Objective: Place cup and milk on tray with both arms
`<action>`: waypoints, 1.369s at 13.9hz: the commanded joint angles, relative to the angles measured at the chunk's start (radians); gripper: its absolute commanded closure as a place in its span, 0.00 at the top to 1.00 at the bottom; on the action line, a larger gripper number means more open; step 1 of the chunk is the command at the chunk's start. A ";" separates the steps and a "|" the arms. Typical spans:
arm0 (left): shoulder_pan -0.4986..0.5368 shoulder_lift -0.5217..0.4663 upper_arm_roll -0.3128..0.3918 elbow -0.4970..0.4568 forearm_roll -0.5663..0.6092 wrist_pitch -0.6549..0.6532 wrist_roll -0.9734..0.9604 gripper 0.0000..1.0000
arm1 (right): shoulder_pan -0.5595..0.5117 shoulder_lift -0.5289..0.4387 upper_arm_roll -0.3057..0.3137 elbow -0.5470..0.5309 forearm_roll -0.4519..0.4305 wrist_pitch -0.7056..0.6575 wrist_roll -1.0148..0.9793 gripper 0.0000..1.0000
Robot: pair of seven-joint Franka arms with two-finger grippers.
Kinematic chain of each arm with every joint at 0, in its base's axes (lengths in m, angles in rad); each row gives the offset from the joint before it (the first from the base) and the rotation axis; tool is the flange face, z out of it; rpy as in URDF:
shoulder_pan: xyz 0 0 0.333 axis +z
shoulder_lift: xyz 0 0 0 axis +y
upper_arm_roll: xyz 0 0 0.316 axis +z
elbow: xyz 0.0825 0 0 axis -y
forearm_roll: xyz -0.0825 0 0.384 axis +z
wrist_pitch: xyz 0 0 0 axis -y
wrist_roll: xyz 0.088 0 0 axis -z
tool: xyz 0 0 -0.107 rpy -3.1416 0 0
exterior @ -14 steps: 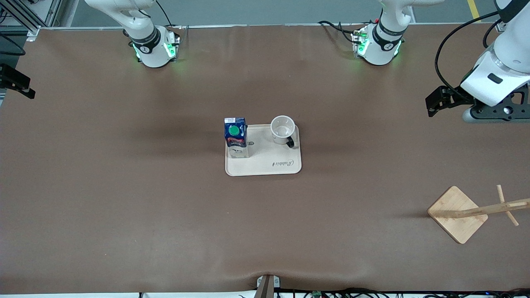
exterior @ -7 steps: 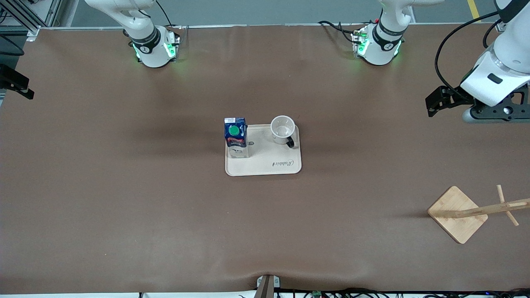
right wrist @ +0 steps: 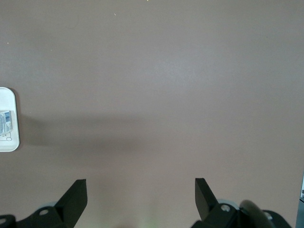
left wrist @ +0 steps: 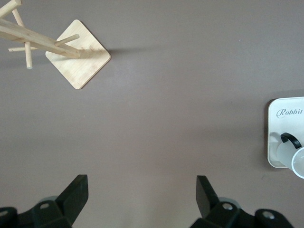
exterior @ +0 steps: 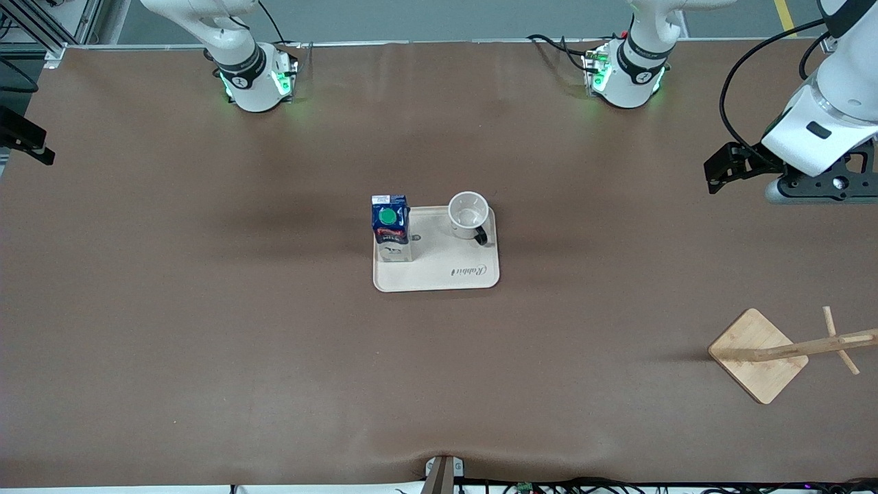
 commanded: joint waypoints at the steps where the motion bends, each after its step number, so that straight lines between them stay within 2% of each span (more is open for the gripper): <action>1: -0.004 0.003 0.001 0.011 -0.012 0.002 -0.008 1.00 | -0.024 -0.011 0.006 -0.006 0.017 0.007 -0.011 1.00; 19: 0.001 0.011 0.001 0.012 0.000 0.007 0.014 1.00 | -0.026 -0.003 0.006 -0.006 0.017 0.010 -0.009 1.00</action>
